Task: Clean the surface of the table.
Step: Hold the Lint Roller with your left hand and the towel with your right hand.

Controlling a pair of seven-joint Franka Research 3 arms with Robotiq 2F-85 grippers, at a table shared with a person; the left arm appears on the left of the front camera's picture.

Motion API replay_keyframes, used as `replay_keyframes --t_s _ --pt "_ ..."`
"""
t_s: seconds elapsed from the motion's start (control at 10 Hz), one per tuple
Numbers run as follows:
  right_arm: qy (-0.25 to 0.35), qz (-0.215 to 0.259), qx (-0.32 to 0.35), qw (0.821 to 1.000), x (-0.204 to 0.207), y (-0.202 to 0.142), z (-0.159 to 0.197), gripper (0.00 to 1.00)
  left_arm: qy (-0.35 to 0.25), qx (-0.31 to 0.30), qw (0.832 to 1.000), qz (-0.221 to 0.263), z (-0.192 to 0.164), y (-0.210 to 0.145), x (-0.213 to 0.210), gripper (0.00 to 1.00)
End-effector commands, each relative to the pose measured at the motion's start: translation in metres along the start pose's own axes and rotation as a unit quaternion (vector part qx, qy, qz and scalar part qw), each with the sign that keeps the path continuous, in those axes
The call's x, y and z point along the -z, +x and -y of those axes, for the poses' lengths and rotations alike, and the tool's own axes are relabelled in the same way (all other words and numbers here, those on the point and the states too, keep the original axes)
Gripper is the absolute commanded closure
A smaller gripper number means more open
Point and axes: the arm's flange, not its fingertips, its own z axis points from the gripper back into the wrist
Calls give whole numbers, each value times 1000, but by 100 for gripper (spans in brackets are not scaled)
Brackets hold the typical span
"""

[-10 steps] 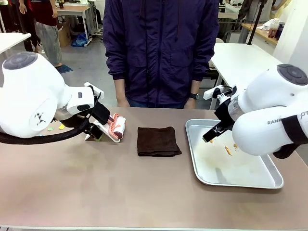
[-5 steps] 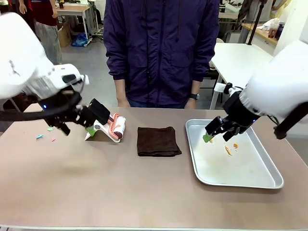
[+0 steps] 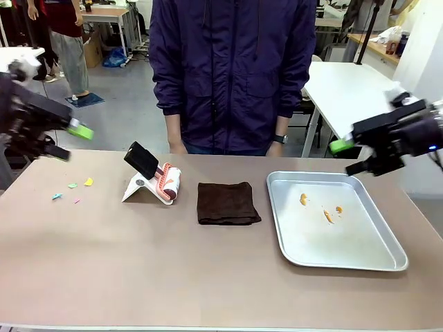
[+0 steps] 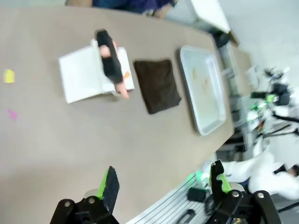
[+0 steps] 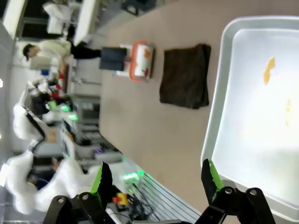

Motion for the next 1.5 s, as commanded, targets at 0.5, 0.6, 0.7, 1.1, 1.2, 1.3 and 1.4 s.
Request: replay_keyframes --t_s 0.5,0.6,0.7,1.1,1.2,1.3,1.4 --pt "83 186 128 971 -108 -69 159 0 -130 -169 959 188 -137 -92 -55 0" --pt "94 215 134 963 -119 -79 174 0 -123 -196 950 211 -142 -100 -53 0" --pt "83 239 137 958 -125 -87 183 0 -106 -204 946 228 -137 -102 -43 0" --pt "67 185 149 969 -144 -34 174 0 -118 -193 957 182 -163 -48 -91 0" --pt "67 185 149 969 -144 -34 174 0 -118 -193 957 182 -163 -48 -91 0" --pt "67 185 149 969 -144 -34 174 0 -118 -193 957 182 -163 -48 -91 0" --pt "67 185 149 969 -144 -34 174 0 -118 -193 957 182 -163 -48 -91 0"
